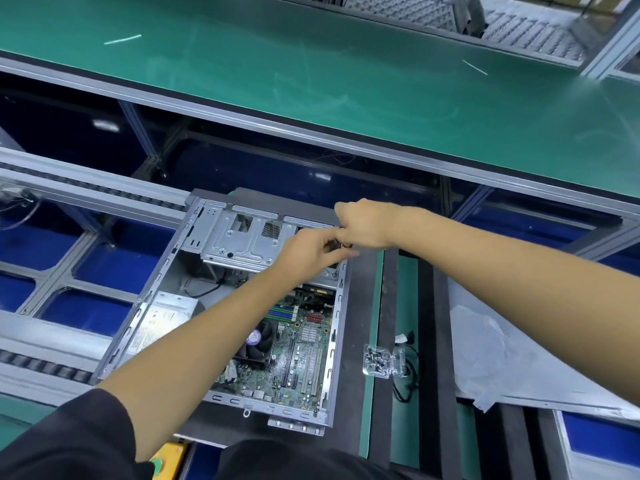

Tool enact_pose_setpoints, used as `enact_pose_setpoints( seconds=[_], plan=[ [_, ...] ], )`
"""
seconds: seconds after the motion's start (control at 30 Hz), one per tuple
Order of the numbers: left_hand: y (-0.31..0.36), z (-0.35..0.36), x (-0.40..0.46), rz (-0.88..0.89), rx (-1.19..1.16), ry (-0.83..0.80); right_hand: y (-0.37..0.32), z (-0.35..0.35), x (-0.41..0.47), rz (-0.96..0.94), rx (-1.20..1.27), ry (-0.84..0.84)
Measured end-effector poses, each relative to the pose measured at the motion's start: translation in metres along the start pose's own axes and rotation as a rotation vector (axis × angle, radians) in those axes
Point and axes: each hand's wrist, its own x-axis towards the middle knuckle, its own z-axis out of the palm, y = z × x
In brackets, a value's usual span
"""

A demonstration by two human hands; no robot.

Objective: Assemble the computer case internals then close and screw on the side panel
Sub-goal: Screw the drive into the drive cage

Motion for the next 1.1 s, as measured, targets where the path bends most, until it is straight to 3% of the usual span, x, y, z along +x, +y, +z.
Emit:
enact_pose_setpoints(
  seconds=[0.1,0.17,0.23,0.3,0.4,0.47,0.53,0.6,0.7,0.77,0.83,0.9,0.97,1.03,1.1],
  plan=[
    [0.000,-0.011,0.005,0.002,-0.327,-0.236,0.009,-0.012,-0.005,-0.329,-0.434,0.008],
    [0.000,-0.020,0.010,-0.003,-0.323,-0.331,0.009,-0.017,-0.005,-0.461,-0.590,0.005],
    [0.000,-0.026,0.013,-0.021,-0.131,-0.329,0.005,-0.013,-0.002,-0.405,-0.392,0.002],
    [0.000,-0.025,0.010,-0.015,0.066,-0.236,0.003,-0.004,0.002,-0.205,-0.154,0.017],
    [0.001,-0.011,0.005,-0.033,0.086,-0.074,0.002,0.004,0.008,0.006,0.027,0.040],
    [0.001,-0.009,0.004,-0.033,-0.122,-0.144,0.005,-0.002,0.007,-0.090,-0.038,-0.004],
    [0.001,-0.018,0.007,-0.017,-0.332,-0.302,0.011,-0.013,0.004,-0.347,-0.330,-0.015],
    [0.002,-0.027,0.012,0.014,-0.310,-0.399,0.012,-0.020,0.003,-0.525,-0.543,-0.016],
    [0.003,-0.032,0.014,-0.007,-0.082,-0.353,0.007,-0.014,0.004,-0.359,-0.335,0.032],
    [0.006,-0.029,0.012,0.024,0.089,-0.184,0.003,-0.006,0.008,-0.134,-0.139,0.039],
    [0.008,-0.019,0.008,0.008,0.112,-0.073,0.002,-0.002,0.010,-0.015,-0.073,0.005],
    [0.006,-0.014,0.009,-0.019,-0.074,-0.119,0.002,-0.007,0.007,-0.070,-0.105,-0.030],
    [0.004,-0.020,0.012,-0.043,-0.256,-0.256,0.008,-0.016,0.004,-0.277,-0.310,-0.018],
    [0.004,-0.029,0.016,-0.009,-0.266,-0.335,0.012,-0.023,0.003,-0.480,-0.545,-0.003],
    [0.006,-0.032,0.017,0.035,-0.185,-0.348,0.013,-0.022,0.005,-0.494,-0.478,0.006]
  ],
)
